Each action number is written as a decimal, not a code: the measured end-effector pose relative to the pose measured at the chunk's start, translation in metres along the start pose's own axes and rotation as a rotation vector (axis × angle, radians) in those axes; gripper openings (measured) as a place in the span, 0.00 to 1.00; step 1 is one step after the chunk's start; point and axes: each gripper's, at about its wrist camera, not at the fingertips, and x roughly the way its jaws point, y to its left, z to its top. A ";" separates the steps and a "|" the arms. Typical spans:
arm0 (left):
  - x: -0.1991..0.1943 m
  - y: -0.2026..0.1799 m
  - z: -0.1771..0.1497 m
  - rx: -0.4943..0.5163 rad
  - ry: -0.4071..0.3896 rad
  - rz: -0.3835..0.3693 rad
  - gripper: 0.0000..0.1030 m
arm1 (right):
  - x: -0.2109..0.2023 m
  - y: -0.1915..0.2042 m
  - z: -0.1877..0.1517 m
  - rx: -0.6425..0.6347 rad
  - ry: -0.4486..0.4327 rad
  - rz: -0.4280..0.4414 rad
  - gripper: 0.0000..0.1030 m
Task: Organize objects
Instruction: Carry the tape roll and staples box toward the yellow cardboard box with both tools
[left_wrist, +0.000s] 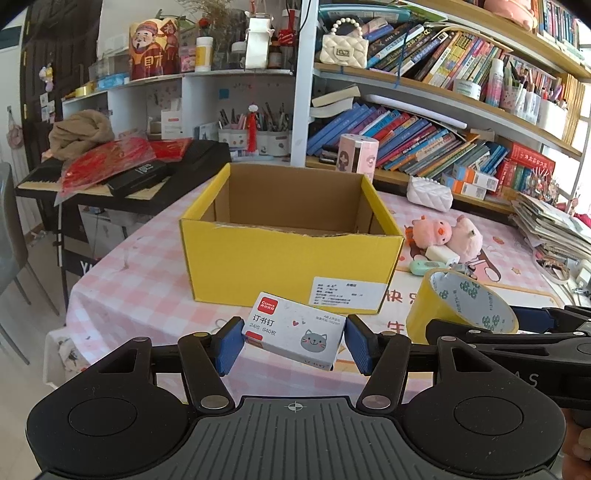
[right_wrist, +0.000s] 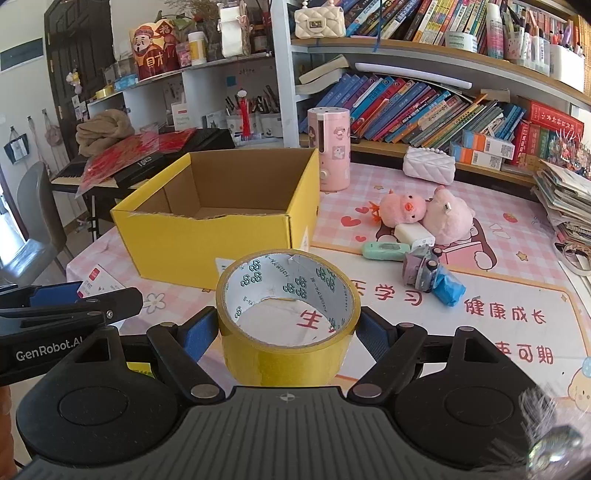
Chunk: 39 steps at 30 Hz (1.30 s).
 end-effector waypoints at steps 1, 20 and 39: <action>-0.002 0.002 -0.001 0.001 -0.002 0.000 0.57 | -0.001 0.002 -0.001 -0.001 -0.001 0.002 0.77; -0.017 0.016 -0.006 0.000 -0.030 -0.013 0.57 | -0.010 0.016 -0.006 -0.003 -0.007 -0.006 0.77; -0.023 0.040 0.018 -0.015 -0.112 0.020 0.57 | -0.014 0.035 0.015 -0.037 -0.085 -0.041 0.77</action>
